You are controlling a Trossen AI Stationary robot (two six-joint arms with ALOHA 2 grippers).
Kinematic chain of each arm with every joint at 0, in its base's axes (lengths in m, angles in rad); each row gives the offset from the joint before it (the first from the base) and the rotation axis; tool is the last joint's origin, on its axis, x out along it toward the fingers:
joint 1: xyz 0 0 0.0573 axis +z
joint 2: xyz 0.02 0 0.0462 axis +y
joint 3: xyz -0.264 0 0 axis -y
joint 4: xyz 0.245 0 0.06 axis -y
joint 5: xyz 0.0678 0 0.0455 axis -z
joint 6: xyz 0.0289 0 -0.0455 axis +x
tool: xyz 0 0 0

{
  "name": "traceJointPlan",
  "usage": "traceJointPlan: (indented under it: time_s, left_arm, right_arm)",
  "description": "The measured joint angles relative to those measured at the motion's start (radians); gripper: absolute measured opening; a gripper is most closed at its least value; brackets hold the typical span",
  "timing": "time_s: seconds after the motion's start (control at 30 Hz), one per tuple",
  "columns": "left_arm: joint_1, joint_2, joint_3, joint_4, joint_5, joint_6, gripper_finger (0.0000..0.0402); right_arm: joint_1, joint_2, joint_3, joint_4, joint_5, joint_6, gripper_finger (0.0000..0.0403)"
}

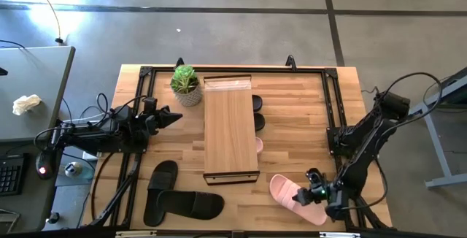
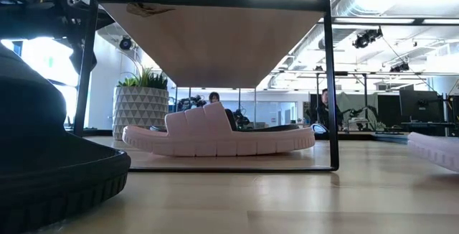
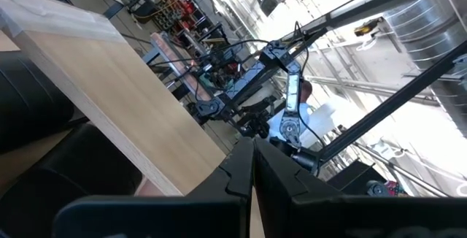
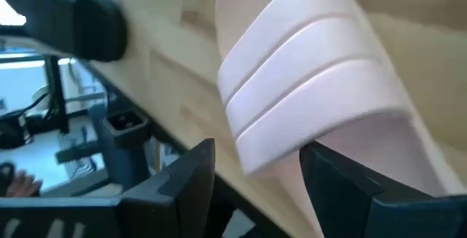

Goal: Pick and place slides into the shelf
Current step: Move the pink slide under the shelf

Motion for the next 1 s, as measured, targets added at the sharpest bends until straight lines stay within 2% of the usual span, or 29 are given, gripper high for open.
traceJointPlan:
  time_s: [0.3, 0.43, 0.73, 1.0]
  left_arm:
    - [0.0, 0.0, 0.0, 0.0, 0.0, -0.001, 0.0003]
    - [0.0, 0.0, 0.0, 0.0, 0.0, -0.001, 0.0003]
    - [0.0, 0.0, 0.0, 0.0, 0.0, -0.001, 0.0003]
    - [0.0, 0.0, 0.0, -0.001, 0.0, -0.001, 0.0003]
  right_arm:
    - [-0.054, 0.0, 0.0, -0.056, -0.024, -0.012, 0.0186]
    - [-0.069, 0.0, 0.0, -0.075, -0.021, -0.02, 0.0147]
    - [-0.09, 0.033, 0.0, -0.083, -0.014, -0.04, 0.0018]
    - [-0.074, -0.017, 0.0, -0.104, 0.065, -0.061, 0.0003]
